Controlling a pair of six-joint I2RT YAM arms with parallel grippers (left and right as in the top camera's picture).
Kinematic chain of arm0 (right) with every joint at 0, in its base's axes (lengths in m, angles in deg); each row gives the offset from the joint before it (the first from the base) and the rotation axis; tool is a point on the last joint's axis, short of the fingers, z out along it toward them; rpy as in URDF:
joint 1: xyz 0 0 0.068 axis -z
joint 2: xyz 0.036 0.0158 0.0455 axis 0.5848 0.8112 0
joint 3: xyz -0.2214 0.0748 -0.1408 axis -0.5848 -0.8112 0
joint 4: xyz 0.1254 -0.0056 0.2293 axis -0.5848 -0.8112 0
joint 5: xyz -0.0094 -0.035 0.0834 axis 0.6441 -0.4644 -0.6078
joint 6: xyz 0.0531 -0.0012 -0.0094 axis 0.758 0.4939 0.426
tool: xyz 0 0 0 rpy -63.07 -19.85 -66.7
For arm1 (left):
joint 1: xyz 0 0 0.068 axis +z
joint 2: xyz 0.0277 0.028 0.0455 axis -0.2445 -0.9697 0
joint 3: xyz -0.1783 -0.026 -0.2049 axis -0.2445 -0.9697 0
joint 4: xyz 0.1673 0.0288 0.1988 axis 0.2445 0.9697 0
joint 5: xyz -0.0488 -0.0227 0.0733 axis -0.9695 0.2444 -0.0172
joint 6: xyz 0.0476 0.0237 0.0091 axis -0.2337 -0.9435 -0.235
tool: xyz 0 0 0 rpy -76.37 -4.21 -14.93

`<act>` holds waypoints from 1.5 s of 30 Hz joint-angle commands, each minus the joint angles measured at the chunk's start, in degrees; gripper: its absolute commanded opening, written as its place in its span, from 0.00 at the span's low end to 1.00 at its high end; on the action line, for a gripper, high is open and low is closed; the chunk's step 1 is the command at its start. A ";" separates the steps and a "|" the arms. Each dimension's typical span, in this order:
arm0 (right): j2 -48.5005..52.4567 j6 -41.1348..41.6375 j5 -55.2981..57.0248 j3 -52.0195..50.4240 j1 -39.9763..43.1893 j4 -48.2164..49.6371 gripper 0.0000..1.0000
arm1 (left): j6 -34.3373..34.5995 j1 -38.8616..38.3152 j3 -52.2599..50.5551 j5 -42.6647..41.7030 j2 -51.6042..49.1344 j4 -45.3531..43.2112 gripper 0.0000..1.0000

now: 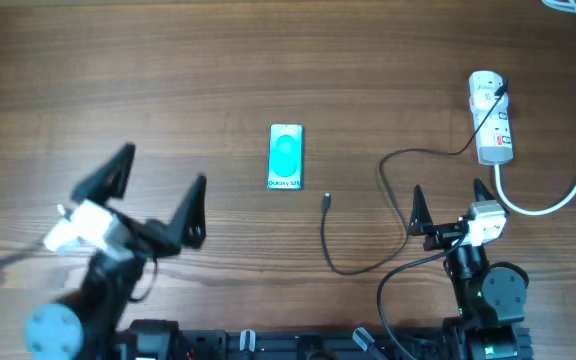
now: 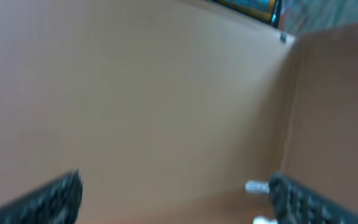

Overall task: Plug charger to phone and switch on socket
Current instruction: 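Move the left gripper over the Galaxy S25 phone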

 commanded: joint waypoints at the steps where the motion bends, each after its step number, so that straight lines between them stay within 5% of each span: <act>1: -0.46 -0.59 0.96 -0.09 0.20 0.28 1.00 | -0.61 0.46 21.11 -1.16 -15.82 20.61 1.00; 4: -0.46 -0.59 0.96 -0.09 0.20 0.31 1.00 | -0.11 -0.26 42.01 -6.78 -33.40 42.80 1.00; 7: -0.46 -0.59 0.96 -0.09 0.20 0.28 1.00 | 0.09 -0.35 46.75 -19.34 -40.26 45.42 1.00; 9: -0.46 -0.59 0.96 -0.09 0.20 0.31 1.00 | 2.86 -0.50 47.17 -19.93 -42.62 45.40 1.00; 17: -0.46 -0.59 0.96 -0.09 0.20 0.31 1.00 | 6.16 -13.16 51.06 13.22 -52.41 59.36 1.00; 26: -0.46 -0.59 0.96 -0.09 0.20 0.31 1.00 | 11.41 -18.05 80.04 17.49 -83.19 87.30 1.00; 45: -0.46 -0.59 0.96 -0.09 0.20 0.28 1.00 | 16.33 -23.74 79.49 16.96 -109.39 78.18 1.00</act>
